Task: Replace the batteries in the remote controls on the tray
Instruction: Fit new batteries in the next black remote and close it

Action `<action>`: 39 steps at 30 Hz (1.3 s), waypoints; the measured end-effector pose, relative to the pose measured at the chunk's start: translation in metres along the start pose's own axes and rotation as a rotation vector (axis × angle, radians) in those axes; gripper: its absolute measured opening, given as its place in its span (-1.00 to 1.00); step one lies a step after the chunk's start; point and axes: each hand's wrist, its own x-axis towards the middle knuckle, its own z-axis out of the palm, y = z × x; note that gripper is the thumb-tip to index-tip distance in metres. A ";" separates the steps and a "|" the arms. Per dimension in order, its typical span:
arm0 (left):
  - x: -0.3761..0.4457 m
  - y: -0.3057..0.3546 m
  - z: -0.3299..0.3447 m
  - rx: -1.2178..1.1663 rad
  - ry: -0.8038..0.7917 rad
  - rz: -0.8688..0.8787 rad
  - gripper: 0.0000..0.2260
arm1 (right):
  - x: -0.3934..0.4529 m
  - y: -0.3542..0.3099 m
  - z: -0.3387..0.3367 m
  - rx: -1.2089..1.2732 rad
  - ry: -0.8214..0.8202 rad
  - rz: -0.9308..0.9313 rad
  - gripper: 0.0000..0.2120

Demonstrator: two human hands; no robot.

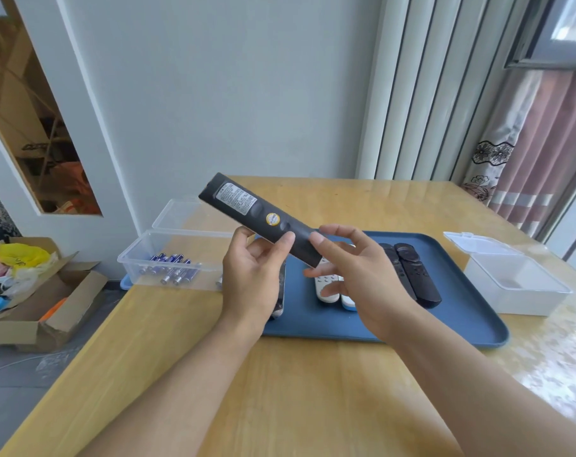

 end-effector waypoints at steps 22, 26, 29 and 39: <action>0.001 0.000 0.001 -0.112 0.005 -0.005 -0.64 | 0.009 0.016 -0.004 0.010 0.056 0.097 -0.72; -0.002 0.003 0.003 -0.127 0.015 -0.004 -0.67 | 0.005 0.012 -0.004 -0.051 0.069 0.062 -0.69; -0.004 0.004 0.003 -0.094 0.030 0.018 -0.74 | 0.005 0.010 -0.004 -0.108 0.097 0.055 -0.71; 0.000 0.006 0.000 -0.006 0.129 0.141 -0.87 | 0.005 -0.001 -0.016 -0.237 -0.045 0.126 -0.71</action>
